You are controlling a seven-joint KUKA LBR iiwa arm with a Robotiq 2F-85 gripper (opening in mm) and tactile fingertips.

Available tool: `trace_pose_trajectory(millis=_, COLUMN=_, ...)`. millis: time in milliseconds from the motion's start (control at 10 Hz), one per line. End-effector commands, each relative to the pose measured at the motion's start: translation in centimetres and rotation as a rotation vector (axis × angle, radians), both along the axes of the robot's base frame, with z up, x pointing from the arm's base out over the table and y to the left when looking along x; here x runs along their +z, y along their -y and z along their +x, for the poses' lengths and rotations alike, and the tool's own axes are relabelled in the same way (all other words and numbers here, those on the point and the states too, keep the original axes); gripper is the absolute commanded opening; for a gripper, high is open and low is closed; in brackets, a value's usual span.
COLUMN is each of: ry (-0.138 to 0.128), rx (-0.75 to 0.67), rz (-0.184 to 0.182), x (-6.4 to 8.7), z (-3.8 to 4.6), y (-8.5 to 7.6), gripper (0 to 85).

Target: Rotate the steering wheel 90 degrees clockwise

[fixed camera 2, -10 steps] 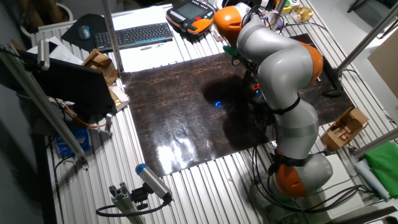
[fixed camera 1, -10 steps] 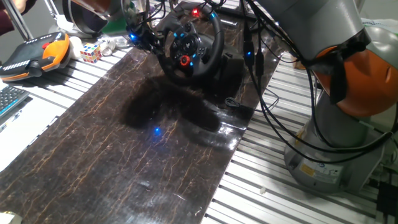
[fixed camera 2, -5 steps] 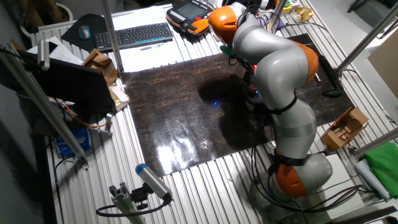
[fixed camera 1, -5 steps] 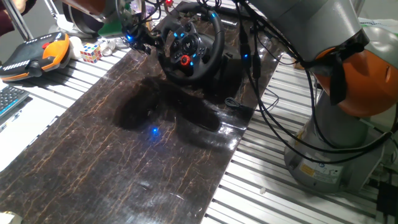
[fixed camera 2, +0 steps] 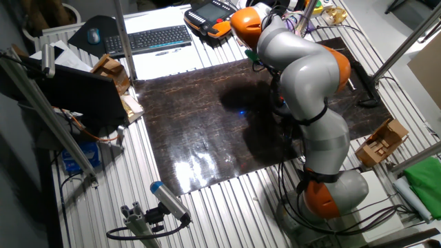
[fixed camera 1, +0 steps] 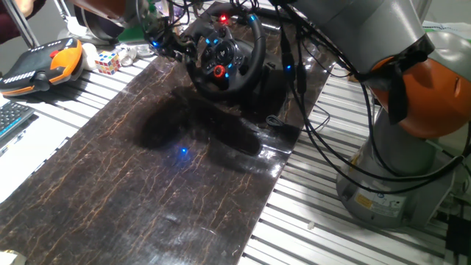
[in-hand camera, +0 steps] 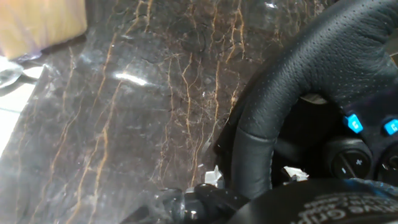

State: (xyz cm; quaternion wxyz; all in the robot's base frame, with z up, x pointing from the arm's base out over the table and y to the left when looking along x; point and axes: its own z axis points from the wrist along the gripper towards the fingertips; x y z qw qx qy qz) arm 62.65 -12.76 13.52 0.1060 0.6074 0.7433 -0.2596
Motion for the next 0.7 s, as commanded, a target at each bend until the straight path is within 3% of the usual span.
trace_pose_trajectory(millis=0, ry=0.001, rx=0.0, rz=-0.003, x=0.02, z=-0.03, y=0.14, gripper=38.3)
trace_pose_trajectory(millis=100, ry=0.0, rx=0.003, rz=-0.002, x=0.03, z=-0.11, y=0.31, gripper=26.3)
trace_pose_trajectory(millis=200, ry=0.003, rx=0.005, rz=-0.007, x=0.04, z=-0.16, y=0.41, gripper=19.7)
trace_pose_trajectory(millis=600, ry=0.024, rx=-0.016, rz=-0.037, x=0.19, z=-0.42, y=0.75, gripper=25.3)
